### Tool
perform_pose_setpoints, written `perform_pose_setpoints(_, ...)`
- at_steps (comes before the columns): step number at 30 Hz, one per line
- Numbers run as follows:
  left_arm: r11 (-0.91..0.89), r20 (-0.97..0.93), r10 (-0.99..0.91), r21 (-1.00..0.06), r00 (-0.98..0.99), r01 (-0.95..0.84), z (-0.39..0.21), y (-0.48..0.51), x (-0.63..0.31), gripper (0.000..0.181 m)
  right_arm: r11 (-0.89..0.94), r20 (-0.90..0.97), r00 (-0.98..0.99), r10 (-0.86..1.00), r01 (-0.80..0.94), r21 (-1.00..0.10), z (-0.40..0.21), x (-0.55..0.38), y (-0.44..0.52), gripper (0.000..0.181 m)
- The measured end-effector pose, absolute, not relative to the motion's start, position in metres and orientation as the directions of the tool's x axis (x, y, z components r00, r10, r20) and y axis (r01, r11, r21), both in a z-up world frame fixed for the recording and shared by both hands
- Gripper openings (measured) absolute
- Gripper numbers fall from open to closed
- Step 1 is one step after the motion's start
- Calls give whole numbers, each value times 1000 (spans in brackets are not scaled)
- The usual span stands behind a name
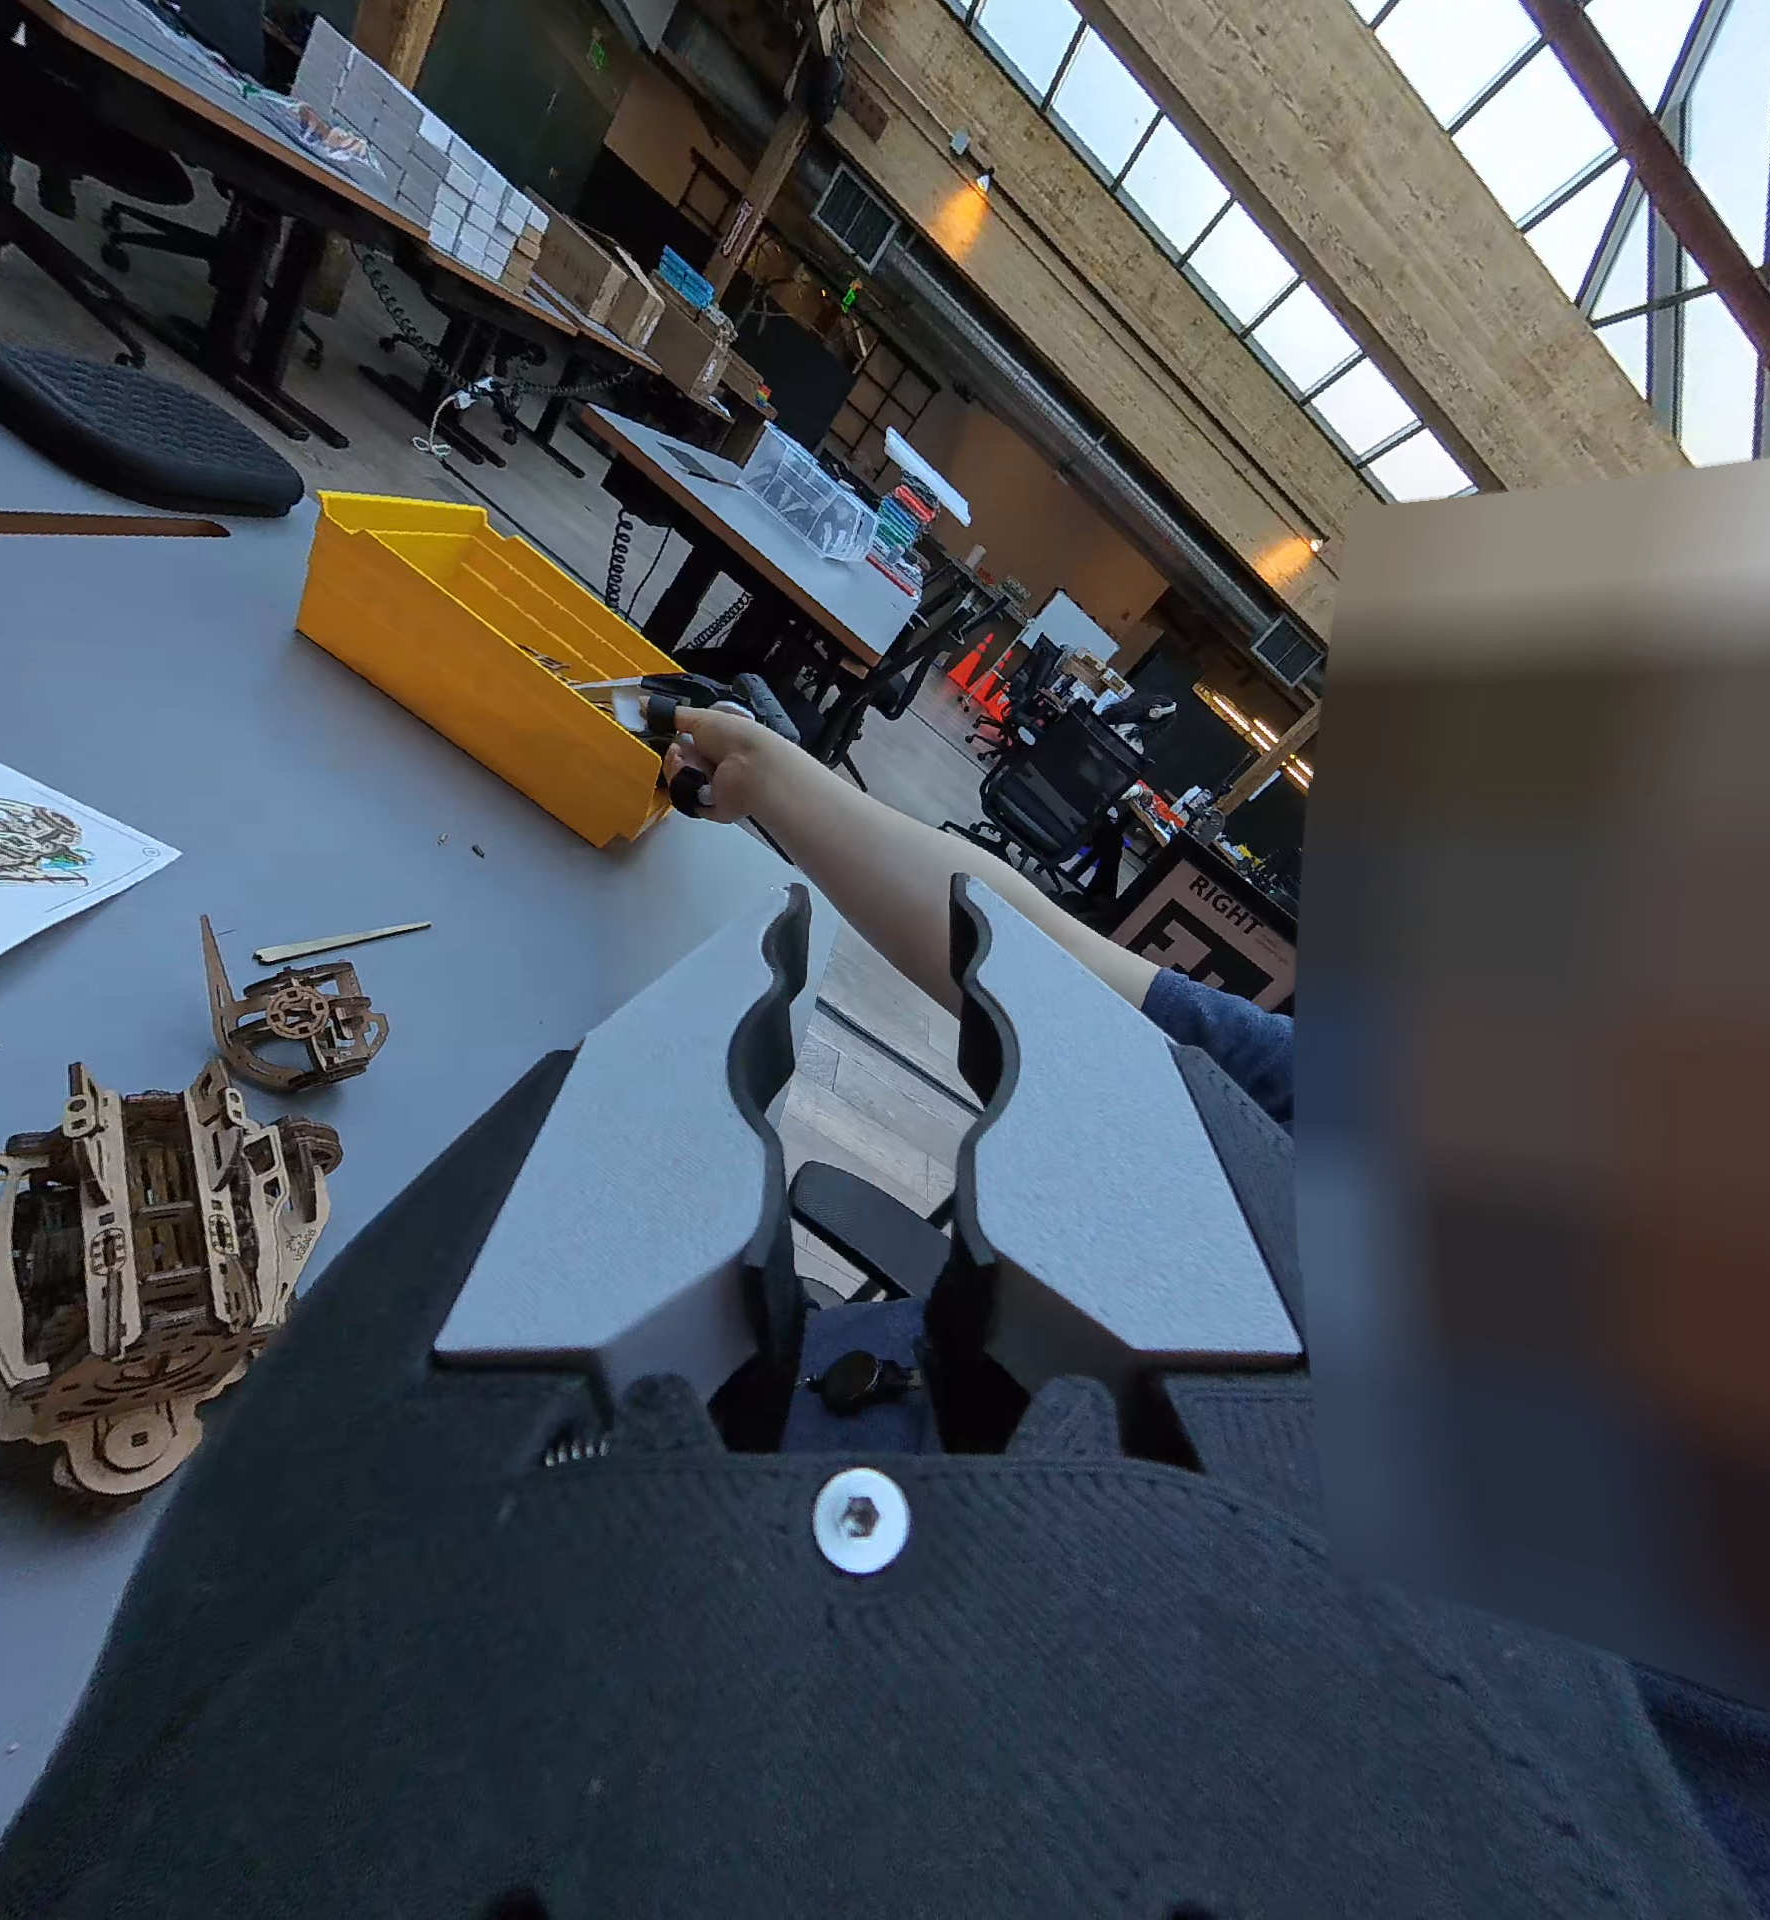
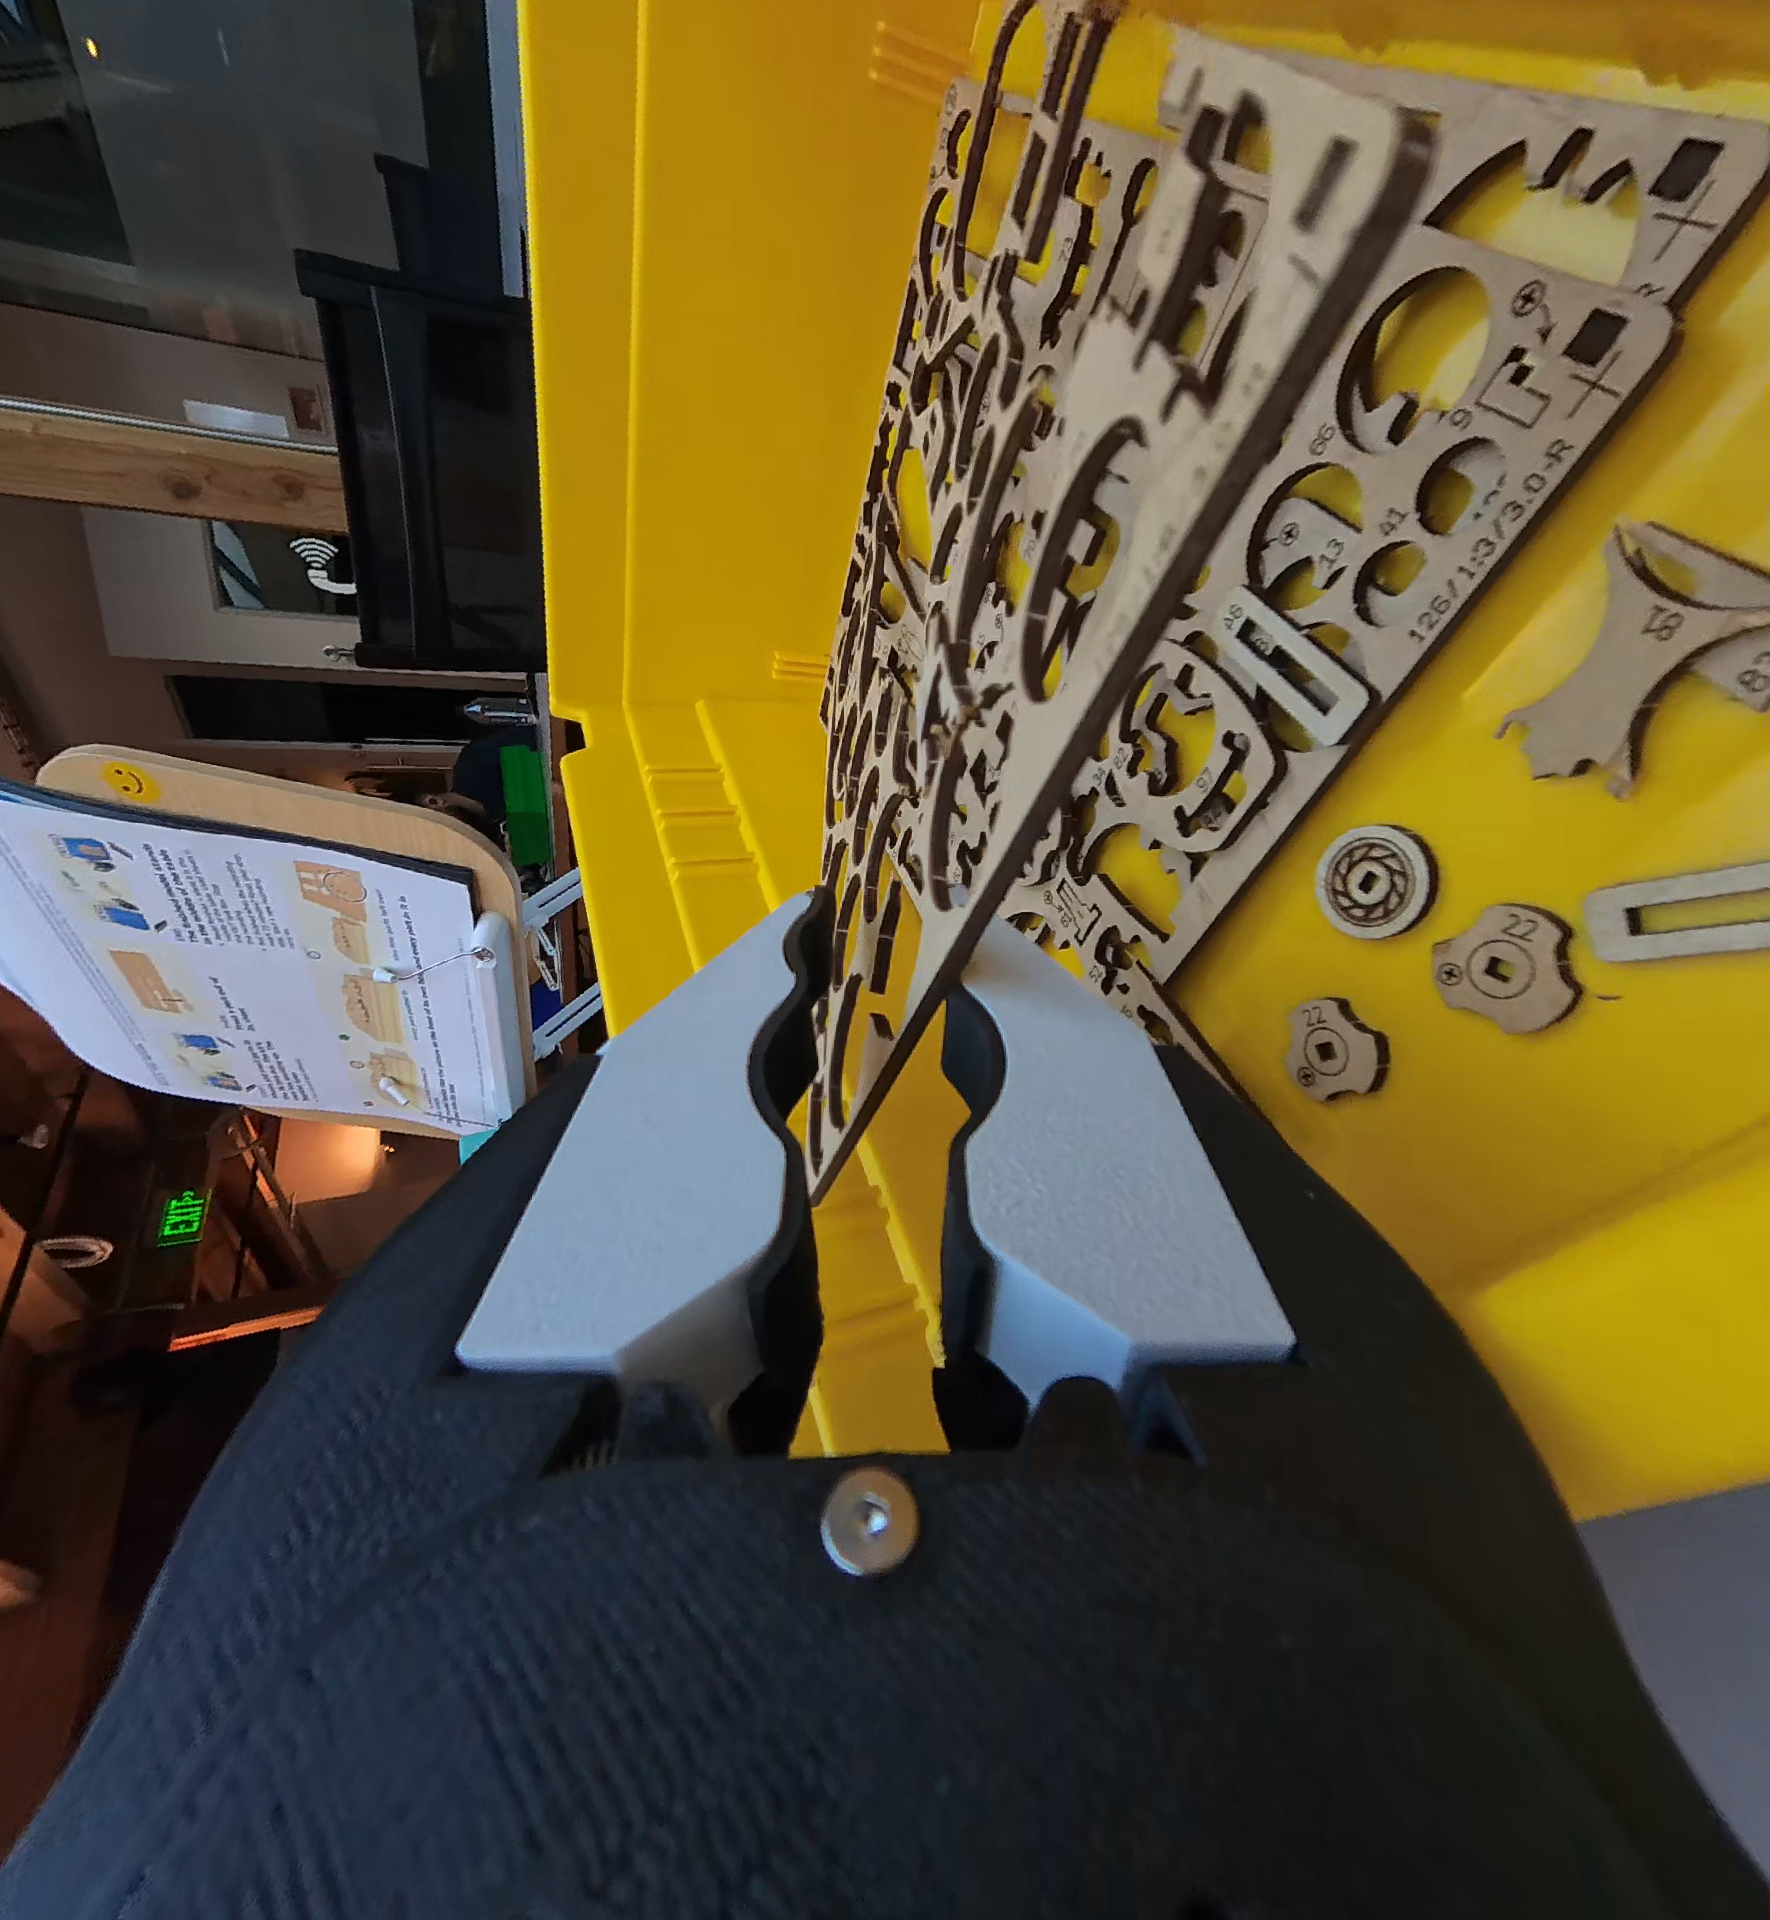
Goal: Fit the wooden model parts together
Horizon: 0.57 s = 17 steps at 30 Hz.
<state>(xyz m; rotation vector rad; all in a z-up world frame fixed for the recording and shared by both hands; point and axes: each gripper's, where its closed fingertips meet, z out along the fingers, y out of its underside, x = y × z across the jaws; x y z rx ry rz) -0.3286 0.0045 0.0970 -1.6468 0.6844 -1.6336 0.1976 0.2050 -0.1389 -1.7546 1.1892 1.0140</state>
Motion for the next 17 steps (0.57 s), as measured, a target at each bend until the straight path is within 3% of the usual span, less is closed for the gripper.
perform_pose_setpoints(10, -612, 622, -781, -781, 61, 122, 98, 4, -333, 25, -241, -915, 223, -337, -960, -146, -135, 196, 206, 34)
perform_pose_setpoints(15, -619, 629, -776, -774, 46, 134, 104, 2, -332, 25, -218, -882, 243, -403, -962, -165, -134, 197, 205, 62)
perform_pose_setpoints(17, -618, 627, -778, -776, 44, 129, 107, 0, -330, 28, -227, -870, 237, -431, -962, -149, -133, 193, 204, 83)
